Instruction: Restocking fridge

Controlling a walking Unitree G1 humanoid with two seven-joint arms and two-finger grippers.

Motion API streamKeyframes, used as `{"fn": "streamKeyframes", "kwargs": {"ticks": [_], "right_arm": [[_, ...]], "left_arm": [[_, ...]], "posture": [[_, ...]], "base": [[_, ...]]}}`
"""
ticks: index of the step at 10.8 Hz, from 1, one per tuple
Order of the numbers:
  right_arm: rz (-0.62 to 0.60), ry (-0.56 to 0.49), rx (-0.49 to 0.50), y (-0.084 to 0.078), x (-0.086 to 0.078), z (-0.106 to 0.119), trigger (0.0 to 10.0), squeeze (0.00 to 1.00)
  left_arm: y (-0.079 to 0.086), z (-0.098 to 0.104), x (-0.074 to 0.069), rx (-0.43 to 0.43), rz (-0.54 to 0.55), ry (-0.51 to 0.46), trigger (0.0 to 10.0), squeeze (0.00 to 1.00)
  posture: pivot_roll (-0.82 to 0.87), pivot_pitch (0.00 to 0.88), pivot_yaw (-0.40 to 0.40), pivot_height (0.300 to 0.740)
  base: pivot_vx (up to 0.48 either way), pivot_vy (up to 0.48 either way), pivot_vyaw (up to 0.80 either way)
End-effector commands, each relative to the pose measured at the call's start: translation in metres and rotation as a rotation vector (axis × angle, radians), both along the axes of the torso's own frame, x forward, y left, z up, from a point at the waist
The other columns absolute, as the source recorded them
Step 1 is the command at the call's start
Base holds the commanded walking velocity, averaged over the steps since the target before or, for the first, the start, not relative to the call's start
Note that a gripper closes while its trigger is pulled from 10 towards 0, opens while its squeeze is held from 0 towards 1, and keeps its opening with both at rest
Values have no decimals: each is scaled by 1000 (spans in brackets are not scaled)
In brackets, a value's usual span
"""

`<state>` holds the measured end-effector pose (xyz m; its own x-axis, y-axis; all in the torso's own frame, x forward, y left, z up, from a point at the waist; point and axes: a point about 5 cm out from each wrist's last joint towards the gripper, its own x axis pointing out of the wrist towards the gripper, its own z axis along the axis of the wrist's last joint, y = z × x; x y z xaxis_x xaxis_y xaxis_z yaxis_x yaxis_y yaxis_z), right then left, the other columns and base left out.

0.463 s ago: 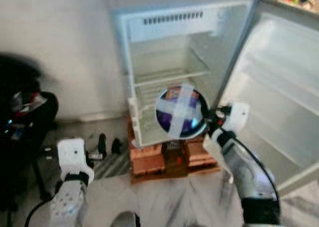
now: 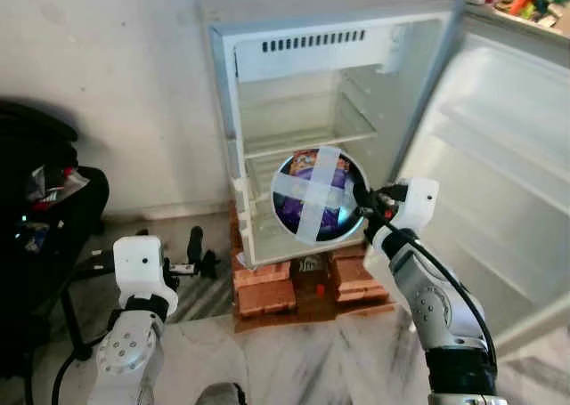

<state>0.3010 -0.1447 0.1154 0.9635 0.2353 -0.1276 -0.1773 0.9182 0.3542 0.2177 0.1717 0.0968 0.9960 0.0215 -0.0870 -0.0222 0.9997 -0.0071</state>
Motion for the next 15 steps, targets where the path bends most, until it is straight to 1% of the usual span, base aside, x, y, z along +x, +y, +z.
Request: {"fn": "streamKeyframes", "kwargs": {"ticks": [1,3,6,7,8,10,12,15], "right_arm": [[18,-33,0,3,3,7,10000,0],[27,-28,-6,5,4,6,10000,0],[27,-20,-12,3,5,4,10000,0],[27,-20,-11,5,6,4,10000,0],[33,-24,-10,7,8,5,10000,0],[36,-27,-12,7,9,5,10000,0],[27,-38,-19,5,9,6,10000,0],[30,-33,-17,6,9,5,10000,0]], "left_arm": [[2,0,-1,8,4,0,10000,0],[4,-5,-3,-6,19,26,10000,0],[4,-10,-12,-14,40,65,10000,0],[4,-13,-13,26,30,75,10000,0],[4,-12,-11,13,33,65,10000,0],[4,-10,-10,30,34,55,10000,0],[3,-8,-8,40,25,38,10000,0],[0,-6,-6,43,13,25,10000,0]], "posture": [[115,89,-8,740],[117,92,-10,740],[131,98,-14,740],[134,98,-15,740],[135,94,-16,740],[137,91,-18,740],[132,91,-19,740],[131,85,-18,740]], "base": [[307,0,0],[135,384,0],[0,450,0],[0,255,0],[0,0,0],[0,0,0],[292,0,656],[466,0,0]]}}
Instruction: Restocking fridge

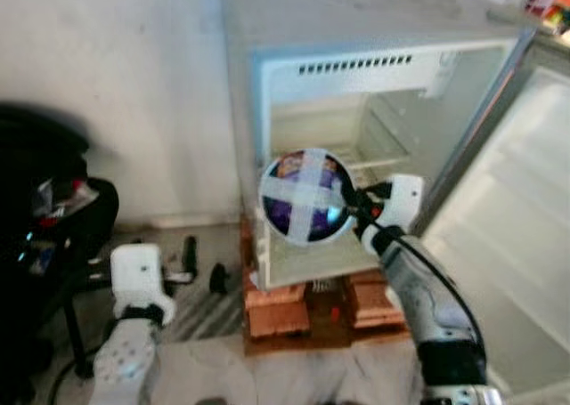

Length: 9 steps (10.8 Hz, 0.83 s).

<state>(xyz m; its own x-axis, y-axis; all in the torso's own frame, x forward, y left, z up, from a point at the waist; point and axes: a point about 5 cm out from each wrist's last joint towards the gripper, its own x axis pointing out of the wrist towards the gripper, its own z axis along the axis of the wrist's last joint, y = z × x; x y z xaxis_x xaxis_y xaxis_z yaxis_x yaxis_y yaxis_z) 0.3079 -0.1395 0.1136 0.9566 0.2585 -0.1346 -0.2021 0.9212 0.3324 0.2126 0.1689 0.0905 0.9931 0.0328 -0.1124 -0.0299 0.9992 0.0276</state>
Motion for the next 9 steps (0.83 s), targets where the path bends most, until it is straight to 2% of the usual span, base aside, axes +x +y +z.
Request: {"fn": "streamKeyframes", "kwargs": {"ticks": [1,4,9], "right_arm": [[5,-33,10,1,3,7,10000,0],[4,-31,5,1,2,7,10000,0],[4,-3,7,2,3,1,10000,0]], "left_arm": [[3,0,-1,11,5,-1,10000,0],[2,0,-2,13,9,7,10000,0],[5,-2,-10,0,52,21,10000,0]], "posture": [[131,85,-18,740],[132,94,-18,740],[147,108,-18,740]], "base": [[480,0,0],[406,0,0],[0,0,0]]}}
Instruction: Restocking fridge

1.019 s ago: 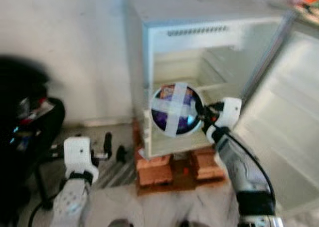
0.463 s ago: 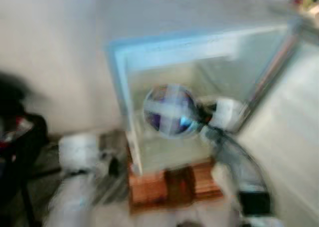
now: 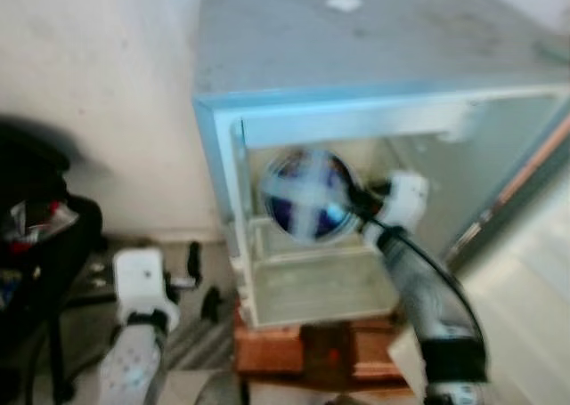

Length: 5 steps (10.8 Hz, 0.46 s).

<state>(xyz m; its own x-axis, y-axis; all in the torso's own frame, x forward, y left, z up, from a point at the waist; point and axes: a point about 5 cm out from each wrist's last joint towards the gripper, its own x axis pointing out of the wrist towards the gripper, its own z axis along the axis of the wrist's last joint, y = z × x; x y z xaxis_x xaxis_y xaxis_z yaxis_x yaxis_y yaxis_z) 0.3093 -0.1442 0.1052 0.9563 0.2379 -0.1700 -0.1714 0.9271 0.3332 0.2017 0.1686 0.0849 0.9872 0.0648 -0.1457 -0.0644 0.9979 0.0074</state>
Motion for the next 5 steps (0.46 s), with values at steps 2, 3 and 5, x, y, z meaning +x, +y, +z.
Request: {"fn": "streamKeyframes", "kwargs": {"ticks": [2,3,5], "right_arm": [[22,6,3,9,9,4,10000,0],[36,43,0,16,18,0,10000,0],[51,66,33,30,34,-1,10000,0]], "left_arm": [[2,1,-7,-14,-48,21,10000,0],[0,-2,-13,-6,-93,52,10000,0],[-4,-2,-19,-6,-114,70,10000,0]], "posture": [[159,115,-23,740],[175,125,-28,740],[205,146,-36,740]], "base": [[0,0,0],[0,0,0],[0,0,0]]}}
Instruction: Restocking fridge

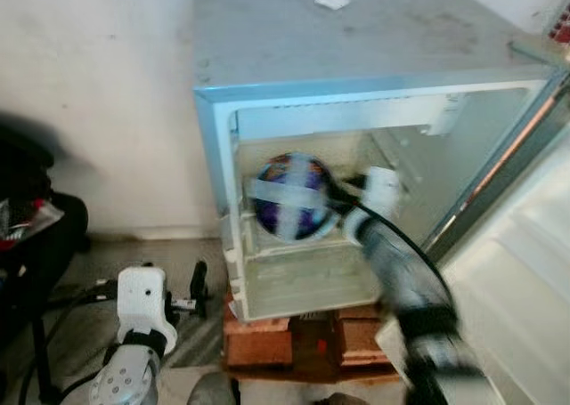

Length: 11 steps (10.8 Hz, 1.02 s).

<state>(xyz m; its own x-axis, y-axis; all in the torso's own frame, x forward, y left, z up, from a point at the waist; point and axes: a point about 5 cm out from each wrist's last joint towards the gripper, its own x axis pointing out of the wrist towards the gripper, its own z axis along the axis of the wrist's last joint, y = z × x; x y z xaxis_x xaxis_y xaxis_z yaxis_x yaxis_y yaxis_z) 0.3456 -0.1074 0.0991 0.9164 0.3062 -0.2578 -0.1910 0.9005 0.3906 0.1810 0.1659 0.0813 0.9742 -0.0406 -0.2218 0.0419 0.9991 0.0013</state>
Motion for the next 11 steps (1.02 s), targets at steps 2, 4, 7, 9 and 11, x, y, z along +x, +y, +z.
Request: {"fn": "streamKeyframes", "kwargs": {"ticks": [2,4,7,9,11], "right_arm": [[-29,-20,45,9,17,11,10000,0],[-88,15,104,25,29,17,10000,0],[-326,185,266,36,34,13,10000,0],[-378,269,358,52,31,10,10000,0],[-334,340,520,85,23,13,10000,0]], "left_arm": [[-4,1,-9,-5,-26,32,10000,0],[-10,1,-24,-29,-89,82,10000,0],[-11,4,-29,-8,-93,102,10000,0],[-13,5,-30,-6,-89,105,10000,0],[-12,4,-31,3,-66,108,10000,0]], "posture": [[245,168,-49,740],[270,198,-51,740],[303,225,-54,740],[311,233,-66,740],[320,237,-74,740]], "base": [[0,0,0],[0,0,0],[0,0,0],[0,0,0],[0,0,0]]}}
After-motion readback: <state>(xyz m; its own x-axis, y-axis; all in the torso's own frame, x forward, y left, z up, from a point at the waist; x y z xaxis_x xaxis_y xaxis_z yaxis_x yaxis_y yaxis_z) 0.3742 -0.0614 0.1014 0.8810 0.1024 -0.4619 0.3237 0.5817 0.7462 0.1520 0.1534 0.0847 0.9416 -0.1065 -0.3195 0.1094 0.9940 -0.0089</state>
